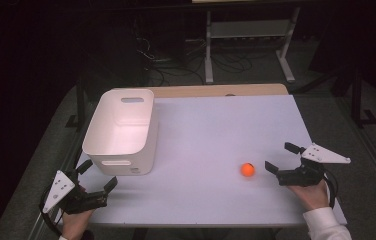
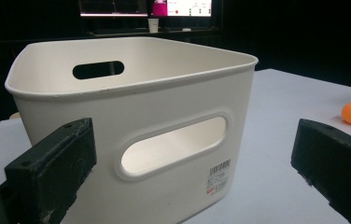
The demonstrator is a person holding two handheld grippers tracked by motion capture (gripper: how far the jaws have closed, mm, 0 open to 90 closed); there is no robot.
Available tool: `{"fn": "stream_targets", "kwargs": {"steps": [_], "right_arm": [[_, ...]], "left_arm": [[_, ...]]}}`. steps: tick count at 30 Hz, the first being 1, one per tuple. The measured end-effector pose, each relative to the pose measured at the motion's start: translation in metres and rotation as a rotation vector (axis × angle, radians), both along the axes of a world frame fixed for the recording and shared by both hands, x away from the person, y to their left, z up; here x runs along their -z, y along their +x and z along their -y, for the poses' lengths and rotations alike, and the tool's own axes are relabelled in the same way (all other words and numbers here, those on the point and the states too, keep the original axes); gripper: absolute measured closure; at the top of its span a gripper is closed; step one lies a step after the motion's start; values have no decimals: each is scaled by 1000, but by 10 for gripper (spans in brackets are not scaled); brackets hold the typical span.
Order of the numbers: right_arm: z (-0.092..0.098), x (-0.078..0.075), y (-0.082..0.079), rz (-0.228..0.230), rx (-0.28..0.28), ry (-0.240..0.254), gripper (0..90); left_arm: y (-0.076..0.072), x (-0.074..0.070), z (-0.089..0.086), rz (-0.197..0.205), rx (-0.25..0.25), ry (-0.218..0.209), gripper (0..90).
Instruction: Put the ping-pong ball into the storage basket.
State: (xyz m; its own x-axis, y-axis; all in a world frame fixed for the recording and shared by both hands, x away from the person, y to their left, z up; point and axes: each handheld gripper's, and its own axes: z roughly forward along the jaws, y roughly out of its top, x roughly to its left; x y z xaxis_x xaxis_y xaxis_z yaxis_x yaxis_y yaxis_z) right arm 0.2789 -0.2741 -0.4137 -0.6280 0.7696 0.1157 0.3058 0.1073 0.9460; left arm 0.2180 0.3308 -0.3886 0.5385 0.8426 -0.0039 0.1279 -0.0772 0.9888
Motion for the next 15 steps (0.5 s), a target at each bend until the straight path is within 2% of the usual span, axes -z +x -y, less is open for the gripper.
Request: {"fn": "stream_targets", "kwargs": {"steps": [10,12,13,15], "right_arm": [[-3,-7,0,4,-26,1,0],[-3,-8,1,-7,-24,2,0],[-4,-8,1,-35,-33,17,0],[-6,-9,1,-44,-36,8,0]], "left_arm": [[-1,1,1,-10,-4,20,0],[-1,1,1,-10,-7,23,0],[-2,1,1,-12,-11,18,0],[-3,0,0,-8,-10,21,0]]}}
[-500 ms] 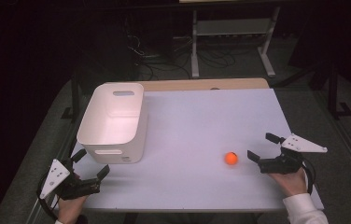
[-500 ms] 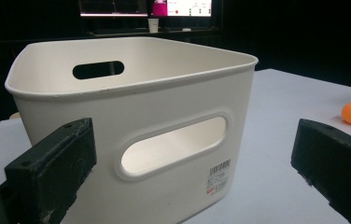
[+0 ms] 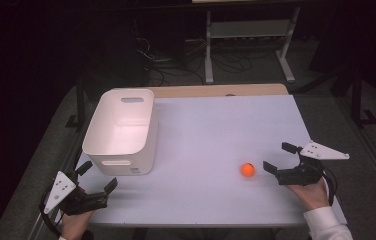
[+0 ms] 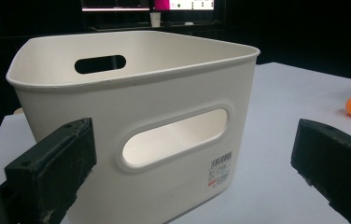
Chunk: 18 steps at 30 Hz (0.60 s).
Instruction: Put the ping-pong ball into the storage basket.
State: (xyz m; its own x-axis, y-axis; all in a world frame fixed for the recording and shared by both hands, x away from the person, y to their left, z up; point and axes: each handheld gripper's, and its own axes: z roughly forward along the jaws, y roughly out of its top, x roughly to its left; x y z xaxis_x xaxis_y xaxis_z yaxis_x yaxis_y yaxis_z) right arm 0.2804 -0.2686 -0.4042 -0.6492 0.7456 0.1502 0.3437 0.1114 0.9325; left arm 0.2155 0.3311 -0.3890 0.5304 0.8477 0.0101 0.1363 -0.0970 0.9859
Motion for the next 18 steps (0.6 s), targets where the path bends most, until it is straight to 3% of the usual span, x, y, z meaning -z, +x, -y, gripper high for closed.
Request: {"fn": "stream_targets", "kwargs": {"steps": [18], "right_arm": [[-16,-14,8,-39,-62,-138,0]], "left_arm": [[-1,0,-1,-10,11,0,0]]}}
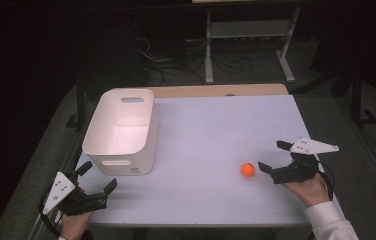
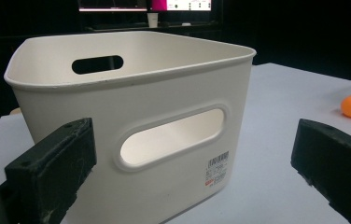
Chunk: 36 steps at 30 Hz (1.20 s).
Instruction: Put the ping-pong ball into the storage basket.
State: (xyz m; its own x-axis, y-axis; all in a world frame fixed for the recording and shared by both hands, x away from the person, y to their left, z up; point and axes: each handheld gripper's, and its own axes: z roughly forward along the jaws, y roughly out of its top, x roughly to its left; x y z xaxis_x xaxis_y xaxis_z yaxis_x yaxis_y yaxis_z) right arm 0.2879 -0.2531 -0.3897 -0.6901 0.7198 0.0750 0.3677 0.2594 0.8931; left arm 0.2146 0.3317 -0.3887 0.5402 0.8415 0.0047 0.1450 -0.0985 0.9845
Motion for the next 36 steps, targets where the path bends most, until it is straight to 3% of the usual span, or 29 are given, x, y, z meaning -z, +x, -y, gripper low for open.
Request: {"fn": "stream_targets", "kwargs": {"steps": [7,16,23,36], "right_arm": [[-10,-2,2,-16,-42,-51,0],[-18,-7,7,-27,-75,-79,0],[-27,-10,12,-49,-121,-133,0],[-37,-13,19,-87,-162,-205,0]], "left_arm": [[0,0,0,-2,2,-1,0],[0,0,-1,-1,1,9,0],[0,0,0,2,-1,-8,0],[0,0,0,1,2,-3,0]]}}
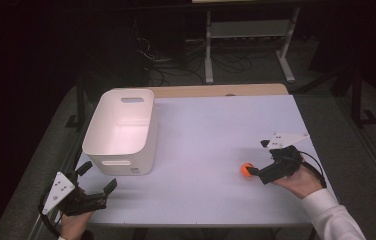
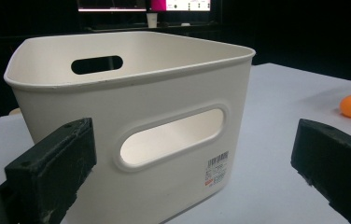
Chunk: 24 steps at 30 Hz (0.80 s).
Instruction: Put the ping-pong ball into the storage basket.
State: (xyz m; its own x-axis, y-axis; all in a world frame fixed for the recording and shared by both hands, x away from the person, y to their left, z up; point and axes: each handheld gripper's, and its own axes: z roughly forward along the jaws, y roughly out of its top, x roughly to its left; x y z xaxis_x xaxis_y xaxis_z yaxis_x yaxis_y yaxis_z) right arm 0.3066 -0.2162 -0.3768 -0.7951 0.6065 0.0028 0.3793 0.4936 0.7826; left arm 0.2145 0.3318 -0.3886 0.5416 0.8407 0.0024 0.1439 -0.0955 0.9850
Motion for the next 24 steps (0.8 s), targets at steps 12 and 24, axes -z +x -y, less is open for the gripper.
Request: {"fn": "stream_targets", "kwargs": {"steps": [12,24], "right_arm": [[-8,1,7,-49,-29,-71,0],[-22,8,13,-101,-80,-131,0]], "left_arm": [[0,0,0,1,3,-1,0],[0,0,0,-1,6,-3,0]]}}
